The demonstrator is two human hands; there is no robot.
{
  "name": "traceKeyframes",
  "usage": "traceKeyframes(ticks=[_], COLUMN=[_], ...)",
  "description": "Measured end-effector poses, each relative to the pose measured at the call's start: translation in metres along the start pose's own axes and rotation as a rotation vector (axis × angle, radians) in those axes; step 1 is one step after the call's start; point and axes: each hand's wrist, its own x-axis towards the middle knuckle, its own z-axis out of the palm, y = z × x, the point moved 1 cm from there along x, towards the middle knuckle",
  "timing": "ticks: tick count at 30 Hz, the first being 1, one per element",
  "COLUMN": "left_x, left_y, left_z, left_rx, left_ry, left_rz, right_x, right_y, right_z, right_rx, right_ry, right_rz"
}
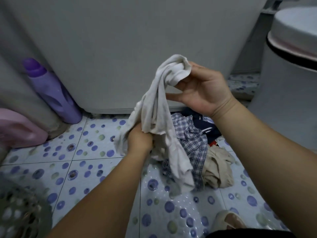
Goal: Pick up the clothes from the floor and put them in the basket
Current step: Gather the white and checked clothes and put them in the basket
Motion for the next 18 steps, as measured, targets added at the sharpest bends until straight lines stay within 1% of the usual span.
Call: traceKeyframes(ticks=[1, 3, 5, 7, 10, 12, 13, 15, 17, 18], left_x=[-0.002, -0.001, 0.000, 0.003, 0.008, 0.012, 0.015, 0.021, 0.027, 0.029], left_y=[0.000, -0.009, -0.016, -0.025, -0.034, -0.037, -0.039, -0.041, -0.045, -0.048], left_z=[-0.006, -0.016, -0.027, -0.034, -0.037, -0.036, -0.035, -0.034, -0.032, -0.032], left_rx=[-0.040, -0.077, -0.054, -0.043, -0.137, -0.213, -0.262, -0.333, -0.334, -0.316], left_ry=[0.020, 0.069, 0.097, 0.123, 0.159, 0.187, 0.201, 0.235, 0.250, 0.249], left_rz=[-0.037, -0.118, -0.172, -0.217, -0.262, -0.293, -0.308, -0.344, -0.356, -0.352], right_x=[0.000, 0.002, 0.001, -0.004, -0.015, -0.023, -0.028, -0.035, -0.040, -0.042], right_y=[0.000, 0.006, 0.021, 0.041, 0.073, 0.093, 0.100, 0.114, 0.124, 0.127], right_z=[-0.005, -0.027, -0.056, -0.082, -0.124, -0.154, -0.161, -0.169, -0.172, -0.172], right_rx=[0.007, -0.046, -0.218, -0.505, -1.047, -1.326, -1.439, -1.566, -1.673, -1.723], right_ry=[0.052, 0.218, 0.414, 0.559, 0.694, 0.795, 0.822, 0.851, 0.837, 0.824], right_rz=[-0.003, 0.022, 0.112, 0.235, 0.395, 0.529, 0.610, 0.775, 0.886, 0.912])
